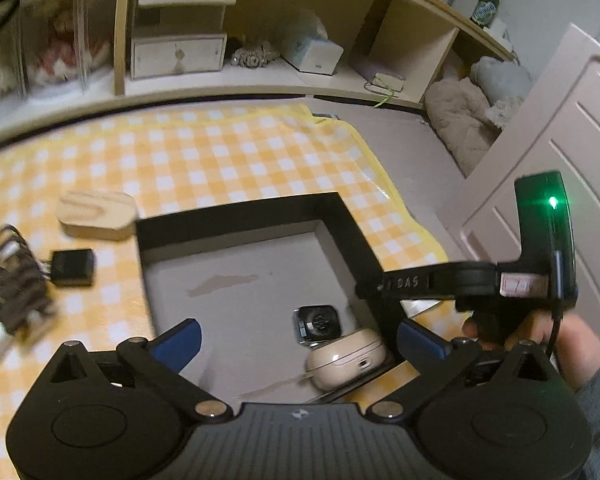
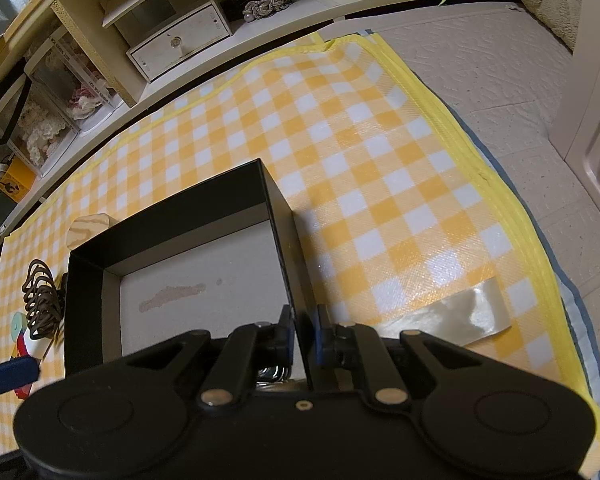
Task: Organize rigid objects
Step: 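Carry the smartwatch into the black box and release it, then move the left tool to the mint-green round tin and grasp it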
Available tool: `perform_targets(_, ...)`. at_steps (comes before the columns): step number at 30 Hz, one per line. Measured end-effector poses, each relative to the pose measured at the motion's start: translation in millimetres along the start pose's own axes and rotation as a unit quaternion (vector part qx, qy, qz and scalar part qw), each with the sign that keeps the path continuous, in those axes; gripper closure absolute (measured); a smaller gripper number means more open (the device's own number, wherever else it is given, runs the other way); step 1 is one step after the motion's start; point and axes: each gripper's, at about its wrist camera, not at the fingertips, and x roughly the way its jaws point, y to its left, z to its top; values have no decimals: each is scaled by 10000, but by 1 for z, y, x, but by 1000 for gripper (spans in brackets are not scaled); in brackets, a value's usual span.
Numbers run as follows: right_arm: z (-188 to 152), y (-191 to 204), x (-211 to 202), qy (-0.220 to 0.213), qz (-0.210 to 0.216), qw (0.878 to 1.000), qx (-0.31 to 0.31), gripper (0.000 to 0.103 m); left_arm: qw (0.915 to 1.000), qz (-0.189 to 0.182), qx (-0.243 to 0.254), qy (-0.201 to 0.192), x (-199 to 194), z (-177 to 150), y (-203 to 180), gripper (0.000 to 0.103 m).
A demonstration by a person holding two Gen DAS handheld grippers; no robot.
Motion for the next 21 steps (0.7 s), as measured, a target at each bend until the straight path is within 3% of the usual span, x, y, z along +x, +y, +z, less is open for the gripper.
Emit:
perform_targets(9,0,-1,0,-5,-20,10000,-10,93,9972,566,392,-297,-24,-10,-7,0)
perform_targets(14,0,-1,0,-5,-23,10000,-11,93,9976,423,435,-337,-32,-14,-4,0)
perform_targets(21,0,-1,1,-4,-37,10000,-23,93,9958,515,574,-497,-42,-18,19,0)
